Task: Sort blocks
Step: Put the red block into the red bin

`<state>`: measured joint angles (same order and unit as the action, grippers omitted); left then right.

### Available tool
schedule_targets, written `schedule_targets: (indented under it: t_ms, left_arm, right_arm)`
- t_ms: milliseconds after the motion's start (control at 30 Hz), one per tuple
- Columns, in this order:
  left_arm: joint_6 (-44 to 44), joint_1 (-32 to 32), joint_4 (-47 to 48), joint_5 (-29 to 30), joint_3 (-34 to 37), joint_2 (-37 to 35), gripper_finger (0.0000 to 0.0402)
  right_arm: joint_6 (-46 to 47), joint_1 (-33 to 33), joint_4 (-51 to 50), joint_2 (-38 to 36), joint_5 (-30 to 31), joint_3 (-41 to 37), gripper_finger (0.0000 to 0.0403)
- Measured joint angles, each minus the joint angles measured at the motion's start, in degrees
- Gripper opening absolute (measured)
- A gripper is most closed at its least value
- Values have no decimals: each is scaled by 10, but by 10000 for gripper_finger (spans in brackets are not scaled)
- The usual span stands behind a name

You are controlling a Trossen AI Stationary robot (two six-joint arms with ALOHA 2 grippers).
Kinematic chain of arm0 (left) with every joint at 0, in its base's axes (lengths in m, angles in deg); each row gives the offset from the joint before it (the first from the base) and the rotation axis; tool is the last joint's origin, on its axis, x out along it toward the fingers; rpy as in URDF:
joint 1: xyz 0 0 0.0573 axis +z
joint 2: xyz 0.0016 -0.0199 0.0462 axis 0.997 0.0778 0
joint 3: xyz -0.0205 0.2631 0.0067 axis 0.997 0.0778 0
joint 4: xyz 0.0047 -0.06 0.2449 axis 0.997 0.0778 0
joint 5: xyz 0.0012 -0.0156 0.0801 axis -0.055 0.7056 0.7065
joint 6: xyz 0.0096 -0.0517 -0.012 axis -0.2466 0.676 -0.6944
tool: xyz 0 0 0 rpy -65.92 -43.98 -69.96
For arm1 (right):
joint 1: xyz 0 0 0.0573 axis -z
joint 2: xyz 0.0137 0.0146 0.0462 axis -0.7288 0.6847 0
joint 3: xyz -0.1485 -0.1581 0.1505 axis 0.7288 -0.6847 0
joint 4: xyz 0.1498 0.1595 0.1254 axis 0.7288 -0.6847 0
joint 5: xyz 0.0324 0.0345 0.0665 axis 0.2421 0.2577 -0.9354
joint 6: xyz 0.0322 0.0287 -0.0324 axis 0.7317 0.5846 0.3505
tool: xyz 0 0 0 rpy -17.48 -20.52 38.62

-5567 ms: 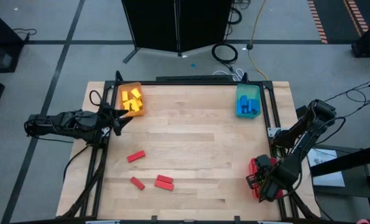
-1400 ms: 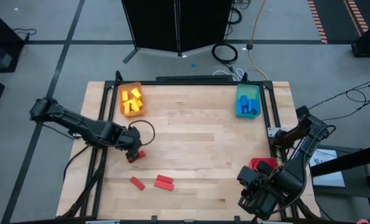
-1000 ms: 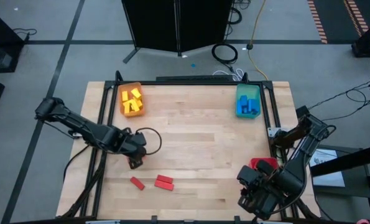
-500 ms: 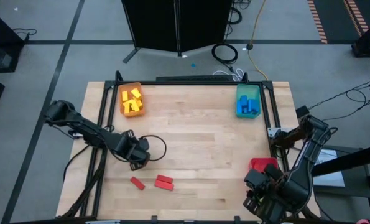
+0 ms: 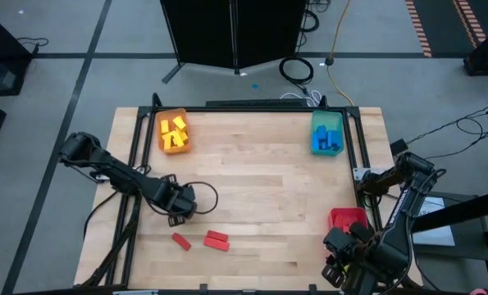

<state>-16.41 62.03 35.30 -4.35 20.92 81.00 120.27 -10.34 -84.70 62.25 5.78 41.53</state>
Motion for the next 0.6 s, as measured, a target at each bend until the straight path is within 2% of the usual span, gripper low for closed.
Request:
schedule_targets:
  t_ms: [133, 400, 600]
  left_arm:
    - [12, 0, -4, -20, 3, 0, 258]
    - [-4, 1, -71, -10, 3, -1, 258]
    - [-1, 10, -99, -21, 35, -1, 258]
  right_arm:
    - [0, 0, 0, 0, 2, 0, 203]
    - [0, 0, -1, 0, 30, 0, 203]
    - [0, 0, -1, 0, 31, 0, 203]
